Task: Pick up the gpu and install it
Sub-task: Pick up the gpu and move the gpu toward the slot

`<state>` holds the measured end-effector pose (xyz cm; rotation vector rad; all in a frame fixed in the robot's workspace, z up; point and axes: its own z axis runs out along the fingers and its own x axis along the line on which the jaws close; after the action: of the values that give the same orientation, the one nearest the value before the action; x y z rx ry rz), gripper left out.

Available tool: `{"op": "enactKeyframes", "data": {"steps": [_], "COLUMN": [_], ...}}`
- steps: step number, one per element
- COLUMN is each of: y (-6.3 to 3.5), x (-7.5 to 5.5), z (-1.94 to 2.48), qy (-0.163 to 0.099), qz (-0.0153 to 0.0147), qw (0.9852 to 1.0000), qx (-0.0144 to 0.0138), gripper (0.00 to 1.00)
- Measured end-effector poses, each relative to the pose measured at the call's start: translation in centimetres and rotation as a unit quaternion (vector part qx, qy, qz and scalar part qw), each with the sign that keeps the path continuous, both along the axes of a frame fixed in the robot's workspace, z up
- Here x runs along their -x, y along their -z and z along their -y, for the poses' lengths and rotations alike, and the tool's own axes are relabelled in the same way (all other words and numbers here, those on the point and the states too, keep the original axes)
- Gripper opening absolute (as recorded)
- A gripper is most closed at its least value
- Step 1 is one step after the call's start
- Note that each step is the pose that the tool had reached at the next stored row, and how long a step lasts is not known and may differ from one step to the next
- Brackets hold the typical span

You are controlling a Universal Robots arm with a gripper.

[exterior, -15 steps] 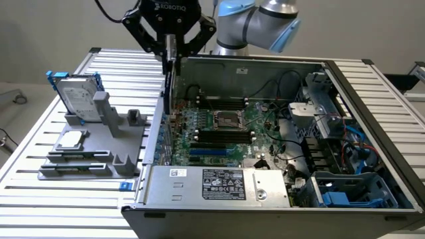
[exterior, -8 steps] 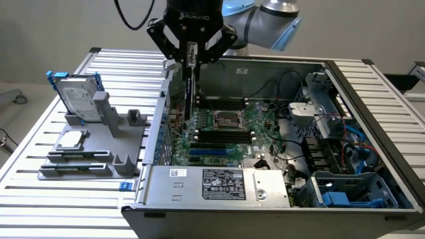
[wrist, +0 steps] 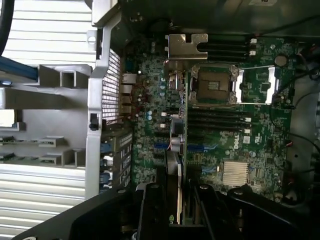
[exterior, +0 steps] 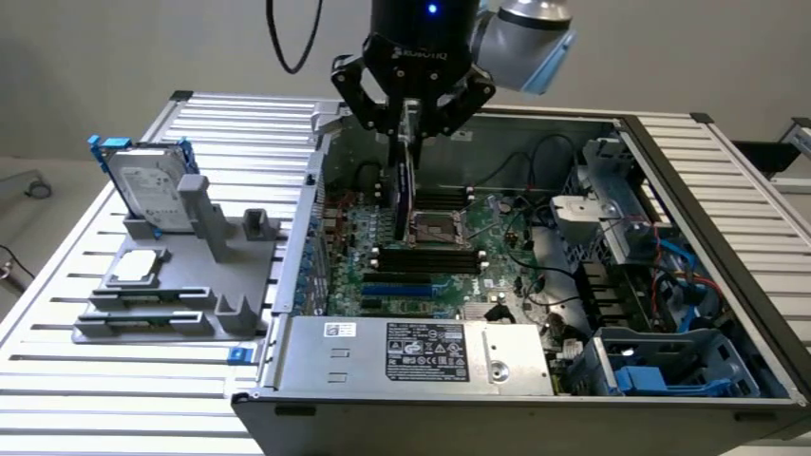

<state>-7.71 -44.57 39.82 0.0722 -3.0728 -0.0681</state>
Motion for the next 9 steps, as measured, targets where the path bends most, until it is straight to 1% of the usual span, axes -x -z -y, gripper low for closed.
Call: {"op": "enactKeyframes", "data": {"steps": [9], "y": [1.64], "x": [-4.0], "z": [-0.17], "qy": [0.001], "qz": [0.0000], "qw": [1.0000], "qx": [0.0000], "gripper": [0.27]}}
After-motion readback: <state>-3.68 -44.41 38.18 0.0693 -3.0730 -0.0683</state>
